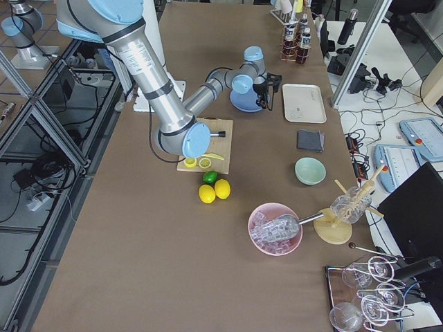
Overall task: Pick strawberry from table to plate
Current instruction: 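Carry the strawberry with the right gripper over the light blue plate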
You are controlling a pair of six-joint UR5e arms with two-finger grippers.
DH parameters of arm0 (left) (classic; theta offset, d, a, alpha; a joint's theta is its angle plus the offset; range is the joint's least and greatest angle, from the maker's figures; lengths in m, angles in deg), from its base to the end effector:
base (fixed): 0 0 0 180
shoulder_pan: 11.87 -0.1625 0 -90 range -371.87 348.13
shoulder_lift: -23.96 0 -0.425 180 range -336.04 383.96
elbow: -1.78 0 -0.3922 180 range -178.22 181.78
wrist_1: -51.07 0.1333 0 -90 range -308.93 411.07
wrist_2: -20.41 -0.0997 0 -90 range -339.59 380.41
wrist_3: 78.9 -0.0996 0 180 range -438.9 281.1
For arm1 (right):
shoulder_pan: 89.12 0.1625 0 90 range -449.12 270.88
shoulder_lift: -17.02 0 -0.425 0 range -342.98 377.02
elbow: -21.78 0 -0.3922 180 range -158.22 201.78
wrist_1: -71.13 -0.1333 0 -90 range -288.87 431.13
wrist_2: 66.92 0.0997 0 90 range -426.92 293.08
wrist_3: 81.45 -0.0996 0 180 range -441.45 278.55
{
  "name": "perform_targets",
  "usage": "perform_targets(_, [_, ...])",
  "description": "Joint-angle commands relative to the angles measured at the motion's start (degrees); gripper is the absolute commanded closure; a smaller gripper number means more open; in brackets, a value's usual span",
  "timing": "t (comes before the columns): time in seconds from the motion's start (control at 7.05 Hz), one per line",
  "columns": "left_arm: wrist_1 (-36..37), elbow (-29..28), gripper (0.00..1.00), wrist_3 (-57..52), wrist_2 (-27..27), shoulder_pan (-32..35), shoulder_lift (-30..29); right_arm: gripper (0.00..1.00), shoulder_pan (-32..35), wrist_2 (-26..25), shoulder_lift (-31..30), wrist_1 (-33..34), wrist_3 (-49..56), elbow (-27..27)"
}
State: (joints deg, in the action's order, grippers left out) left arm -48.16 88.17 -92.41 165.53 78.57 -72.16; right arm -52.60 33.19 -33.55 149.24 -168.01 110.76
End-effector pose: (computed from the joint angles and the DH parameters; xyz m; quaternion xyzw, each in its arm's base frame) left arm -0.0558 -0.5459 0.6034 0.1459 0.4458 0.1474 0.8708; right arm -0.5068 -0.5194 0.2330 0.0697 -0.4251 0.2208 0.8750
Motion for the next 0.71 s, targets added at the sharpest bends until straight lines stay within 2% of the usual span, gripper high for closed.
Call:
perform_targets(0.0, [0.0,0.09,0.02,-0.11,-0.01,0.0,0.32,1.0,-7.06,-7.28,3.28,2.22,-8.86,-0.56])
perform_targets(0.43, [0.0,0.7,0.02,-0.12,0.08,0.09,1.02,1.0,-9.98,-11.06,8.55,1.69,-12.4,-7.92])
perform_targets(0.57, [0.0,0.88,0.02,-0.12,0.08,0.09,1.11,1.0,-10.94,-12.39,8.56,1.69,-12.49,-8.47])
